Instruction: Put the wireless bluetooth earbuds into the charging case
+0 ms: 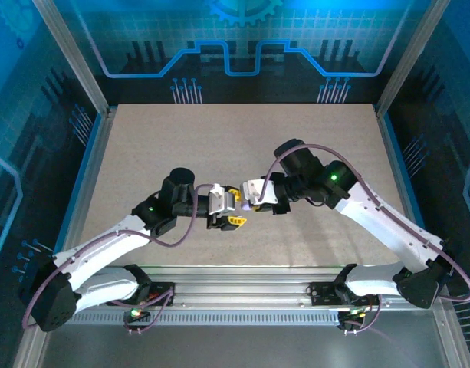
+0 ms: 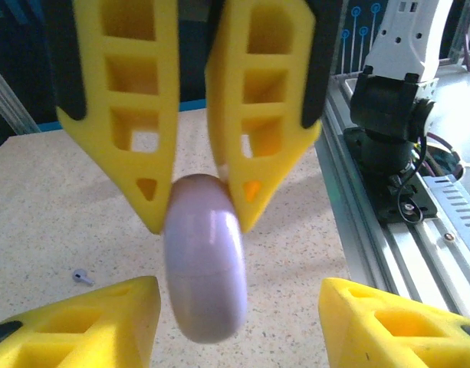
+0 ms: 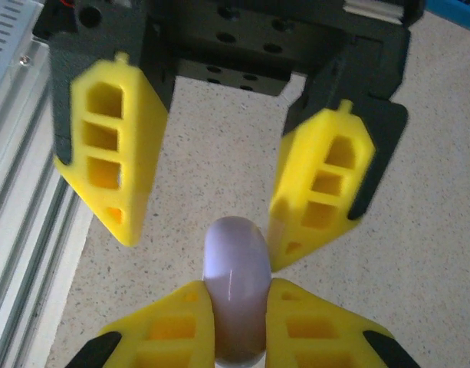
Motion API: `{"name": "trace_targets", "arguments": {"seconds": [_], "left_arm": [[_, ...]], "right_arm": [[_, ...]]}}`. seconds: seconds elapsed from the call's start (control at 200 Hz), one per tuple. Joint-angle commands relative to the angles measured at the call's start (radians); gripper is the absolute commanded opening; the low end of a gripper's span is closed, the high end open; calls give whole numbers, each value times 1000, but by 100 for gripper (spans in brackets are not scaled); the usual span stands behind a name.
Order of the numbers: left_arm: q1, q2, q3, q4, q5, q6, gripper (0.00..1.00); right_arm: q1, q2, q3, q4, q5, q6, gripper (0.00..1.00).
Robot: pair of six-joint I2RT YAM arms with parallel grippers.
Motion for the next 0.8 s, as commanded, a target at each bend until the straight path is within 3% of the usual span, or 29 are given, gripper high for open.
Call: {"name": "trace_targets", "arguments": {"seconds": [0.0,0.375,0.465,0.575,0.795], "left_arm": [[-8,9,-1,57,-29,-17,57],[-11,6,-11,70,-7,-26,37],[-14,6,-11,60,-3,-16,38],[-17,6,-14,53,-9,-9,45],[-18,-2,-8,21,-32,23,39]], "right_arm": [[20,9,23,2,-59,-5,15],[28,14,16,36,-66,10,15],[28,9,13,46,-61,11,15],[28,3,13,52,-49,14,15],[29,-3,13,49,-37,12,15]]}}
